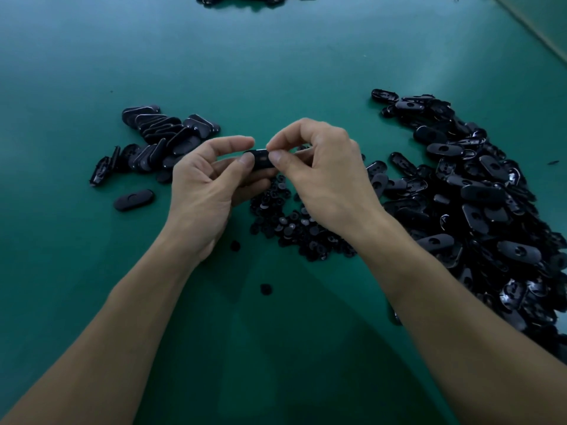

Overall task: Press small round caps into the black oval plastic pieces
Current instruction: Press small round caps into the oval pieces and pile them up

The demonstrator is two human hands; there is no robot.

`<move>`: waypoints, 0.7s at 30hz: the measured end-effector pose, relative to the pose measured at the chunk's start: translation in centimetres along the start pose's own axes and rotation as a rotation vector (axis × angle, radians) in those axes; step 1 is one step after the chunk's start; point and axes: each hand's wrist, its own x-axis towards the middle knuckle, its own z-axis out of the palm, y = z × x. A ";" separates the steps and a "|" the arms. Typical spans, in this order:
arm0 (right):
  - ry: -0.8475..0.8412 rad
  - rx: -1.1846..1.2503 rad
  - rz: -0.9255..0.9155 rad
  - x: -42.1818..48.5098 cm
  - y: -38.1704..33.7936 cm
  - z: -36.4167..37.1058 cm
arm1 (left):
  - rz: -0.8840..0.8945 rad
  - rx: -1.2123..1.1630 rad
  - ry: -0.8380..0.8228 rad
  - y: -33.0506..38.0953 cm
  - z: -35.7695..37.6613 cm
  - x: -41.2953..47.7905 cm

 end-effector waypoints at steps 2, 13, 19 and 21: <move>0.006 0.017 0.013 0.0 0.2 0.0 | -0.001 0.005 -0.003 -0.1 -0.1 0.0; 0.020 0.154 0.100 0.3 1.4 -0.5 | 0.017 0.034 -0.053 -0.1 -0.4 0.1; -0.039 0.259 0.147 0.4 1.8 -0.9 | 0.021 0.018 -0.050 -0.2 -0.3 0.1; -0.043 0.282 0.151 0.4 1.9 -1.0 | 0.023 0.013 -0.052 -0.2 -0.2 0.1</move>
